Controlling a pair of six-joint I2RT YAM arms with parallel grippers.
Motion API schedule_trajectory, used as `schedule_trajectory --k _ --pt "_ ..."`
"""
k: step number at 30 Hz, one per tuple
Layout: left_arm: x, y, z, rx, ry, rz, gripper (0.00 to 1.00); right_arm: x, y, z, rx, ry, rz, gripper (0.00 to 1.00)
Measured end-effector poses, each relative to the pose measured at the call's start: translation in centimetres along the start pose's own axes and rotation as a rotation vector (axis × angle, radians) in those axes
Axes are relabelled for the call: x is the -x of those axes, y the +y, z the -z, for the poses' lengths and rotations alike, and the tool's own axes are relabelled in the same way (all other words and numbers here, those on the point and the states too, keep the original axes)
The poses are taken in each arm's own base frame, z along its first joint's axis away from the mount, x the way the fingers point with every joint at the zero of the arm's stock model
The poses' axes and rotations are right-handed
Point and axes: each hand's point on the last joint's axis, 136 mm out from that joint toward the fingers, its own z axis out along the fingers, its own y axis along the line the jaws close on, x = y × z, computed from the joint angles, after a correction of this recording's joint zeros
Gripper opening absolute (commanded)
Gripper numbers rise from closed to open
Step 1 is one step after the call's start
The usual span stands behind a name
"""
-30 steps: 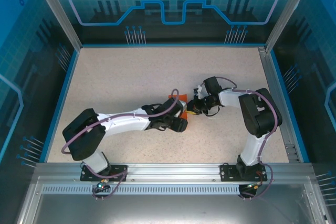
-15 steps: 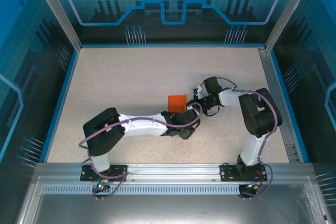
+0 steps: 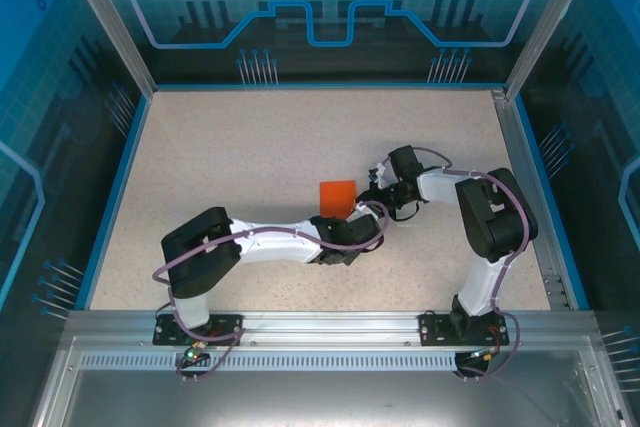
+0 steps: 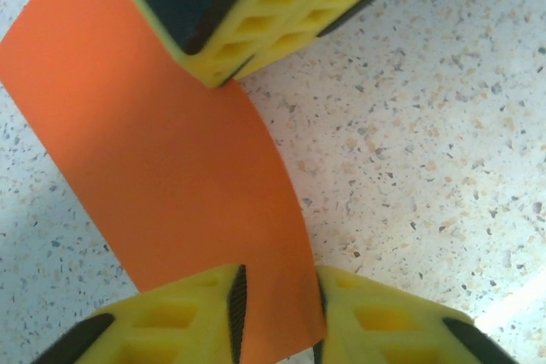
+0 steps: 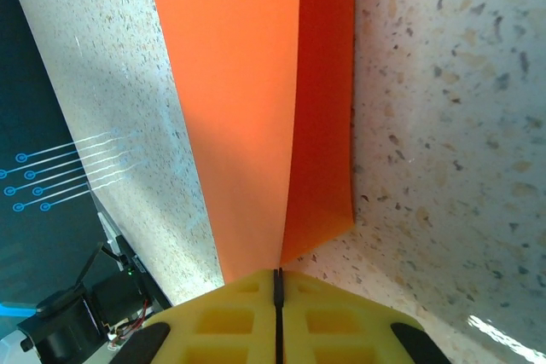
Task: Fold a paper plane with a square sheet of paper (pick it up from the middle)
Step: Third fold the triangle at the center of the table.
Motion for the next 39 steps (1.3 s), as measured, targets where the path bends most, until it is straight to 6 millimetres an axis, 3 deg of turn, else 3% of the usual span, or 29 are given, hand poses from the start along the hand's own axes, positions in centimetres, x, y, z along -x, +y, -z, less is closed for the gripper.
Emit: schedule_trajectory --k 8,16,20,24,31,39 --pt "0.5 0.6 1.0 -0.026 -0.036 0.031 0.01 -0.1 -0.1 0.0 -0.004 0.005 -0.006 0.14" --pt "0.0 2.4 1.3 -0.187 -0.021 0.151 0.0 0.4 0.4 1.5 -0.013 -0.04 0.013 0.24" --pt "0.1 2.8 1.5 -0.28 -0.021 0.207 0.0 0.9 1.2 2.8 -0.02 -0.085 0.041 0.24" --pt "-0.3 2.7 1.5 -0.364 -0.001 0.238 0.0 1.5 2.0 3.1 -0.019 -0.097 0.061 0.14" --pt "0.0 2.4 1.7 -0.47 0.015 0.276 0.0 3.7 4.3 1.4 -0.032 -0.085 0.122 0.1" --pt "0.2 2.5 1.9 -0.539 0.023 0.301 0.0 5.4 2.6 -1.4 -0.105 -0.038 0.106 0.08"
